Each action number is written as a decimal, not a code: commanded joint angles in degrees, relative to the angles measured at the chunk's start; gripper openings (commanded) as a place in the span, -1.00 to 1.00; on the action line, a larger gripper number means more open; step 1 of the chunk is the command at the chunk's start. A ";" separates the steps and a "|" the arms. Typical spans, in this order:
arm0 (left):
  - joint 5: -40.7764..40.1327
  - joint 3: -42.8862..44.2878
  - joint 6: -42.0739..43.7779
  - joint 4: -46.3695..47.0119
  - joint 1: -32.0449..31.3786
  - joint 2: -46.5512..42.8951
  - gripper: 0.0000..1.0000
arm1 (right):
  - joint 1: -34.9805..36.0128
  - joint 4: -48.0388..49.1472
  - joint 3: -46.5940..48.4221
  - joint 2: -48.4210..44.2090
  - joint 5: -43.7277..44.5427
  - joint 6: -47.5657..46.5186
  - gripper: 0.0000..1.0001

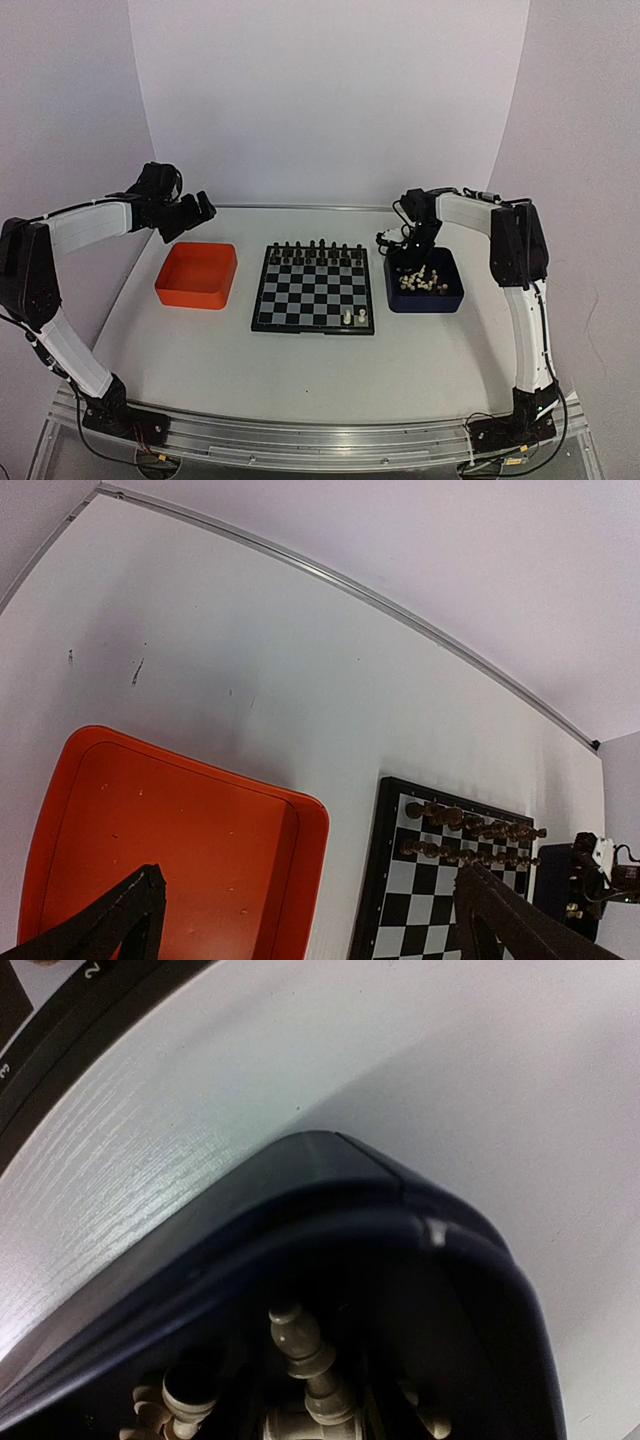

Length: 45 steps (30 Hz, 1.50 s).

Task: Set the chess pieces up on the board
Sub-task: Pick up the chess piece from the storage box.

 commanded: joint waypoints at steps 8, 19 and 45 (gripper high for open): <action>-0.78 3.34 0.97 -0.75 -0.27 -0.68 0.99 | 0.05 1.04 0.63 1.44 0.86 -0.41 -0.54; -0.79 3.24 1.09 -0.68 -0.24 -1.13 0.99 | 0.10 2.08 1.00 0.54 -0.06 -0.09 -0.86; 3.24 2.39 1.24 2.52 -0.25 -2.61 0.99 | 0.11 6.46 -5.03 -9.90 -4.05 1.75 -1.00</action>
